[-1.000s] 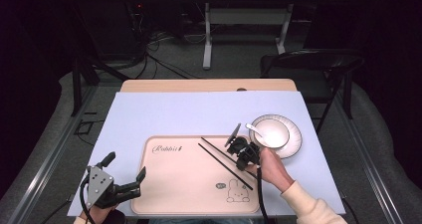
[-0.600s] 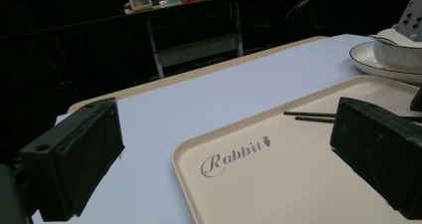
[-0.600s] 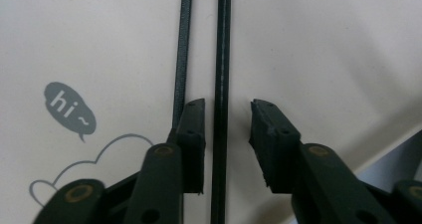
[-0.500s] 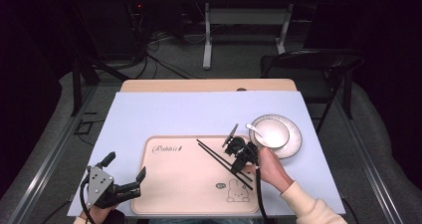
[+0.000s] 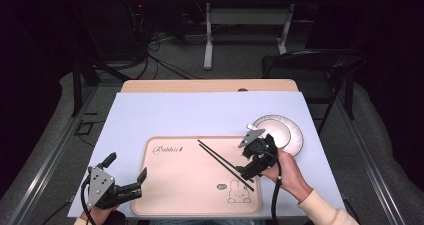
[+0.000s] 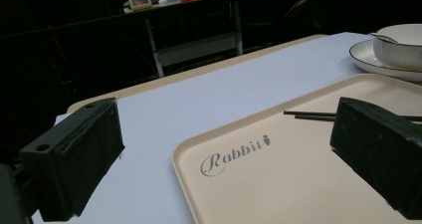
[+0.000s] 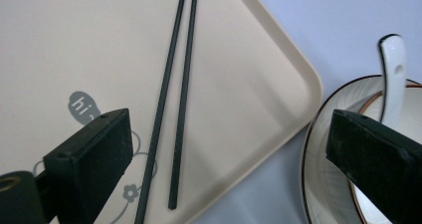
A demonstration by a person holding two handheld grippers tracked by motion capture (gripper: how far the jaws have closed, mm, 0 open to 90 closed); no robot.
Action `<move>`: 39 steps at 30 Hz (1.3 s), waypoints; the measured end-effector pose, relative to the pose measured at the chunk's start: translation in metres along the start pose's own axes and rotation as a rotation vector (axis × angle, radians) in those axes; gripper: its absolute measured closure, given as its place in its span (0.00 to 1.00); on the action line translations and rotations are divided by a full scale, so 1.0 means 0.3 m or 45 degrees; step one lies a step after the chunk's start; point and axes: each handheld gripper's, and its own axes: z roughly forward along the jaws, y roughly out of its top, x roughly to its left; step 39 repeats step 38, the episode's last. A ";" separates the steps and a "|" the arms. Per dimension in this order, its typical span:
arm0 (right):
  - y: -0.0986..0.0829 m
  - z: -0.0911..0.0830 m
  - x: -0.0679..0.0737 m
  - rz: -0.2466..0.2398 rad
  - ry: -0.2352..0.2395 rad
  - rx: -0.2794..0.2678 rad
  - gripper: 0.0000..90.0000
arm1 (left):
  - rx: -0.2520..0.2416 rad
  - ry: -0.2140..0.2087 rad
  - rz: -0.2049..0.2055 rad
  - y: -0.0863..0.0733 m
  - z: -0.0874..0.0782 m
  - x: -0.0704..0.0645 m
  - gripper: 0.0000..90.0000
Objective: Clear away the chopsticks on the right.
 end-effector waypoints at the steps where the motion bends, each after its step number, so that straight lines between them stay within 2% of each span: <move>1: -0.010 -0.015 0.000 -0.014 -0.009 -0.032 0.03 | -0.001 0.000 -0.001 0.000 0.000 0.000 0.00; 8: -0.075 -0.096 0.007 -0.008 -0.087 -0.173 0.00 | 0.000 0.003 -0.003 0.000 0.000 0.000 0.00; 10: -0.100 -0.120 0.008 -0.010 -0.128 -0.235 0.00 | 0.002 0.006 -0.002 0.000 0.000 0.001 0.00; 14: -0.154 -0.161 0.008 -0.038 -0.169 -0.351 0.00 | 0.006 0.004 0.001 0.000 0.002 0.000 0.00; 16: -0.204 -0.193 0.017 -0.031 -0.218 -0.433 0.00 | 0.008 0.004 0.002 0.000 0.002 0.000 0.00; 18: -0.239 -0.204 0.026 -0.023 -0.244 -0.473 0.00 | 0.006 0.006 -0.001 0.000 0.002 0.000 0.00; 20: -0.253 -0.206 0.029 -0.011 -0.261 -0.484 0.00 | 0.006 0.006 -0.001 0.000 0.002 0.000 0.00; 21: -0.294 -0.213 0.036 -0.006 -0.282 -0.508 0.00 | 0.006 0.006 0.000 0.000 0.002 0.000 0.00; 22: -0.294 -0.213 0.036 -0.006 -0.282 -0.508 0.00 | 0.006 0.007 -0.003 0.000 0.002 0.000 0.00; 24: -0.343 -0.220 0.048 0.030 -0.278 -0.526 0.00 | 0.006 0.005 0.000 0.001 0.002 0.000 0.00; 27: -0.372 -0.223 0.057 0.044 -0.259 -0.550 0.00 | 0.012 0.004 0.003 0.001 0.004 -0.001 0.00; 29: -0.395 -0.224 0.068 0.039 -0.272 -0.567 0.00 | 0.013 0.003 0.005 0.001 0.004 -0.002 0.00; 31: -0.415 -0.222 0.075 0.060 -0.267 -0.592 0.00 | 0.013 0.003 0.007 0.001 0.004 -0.001 0.00; 35: -0.424 -0.218 0.082 0.058 -0.262 -0.600 0.00 | 0.011 0.001 0.003 0.001 0.005 -0.002 0.00; 37: -0.422 -0.217 0.087 0.029 -0.259 -0.611 0.00 | 0.011 0.001 0.002 0.001 0.006 -0.001 0.00; 39: -0.421 -0.216 0.086 0.029 -0.258 -0.609 0.00 | 0.012 0.002 0.002 0.001 0.006 -0.001 0.00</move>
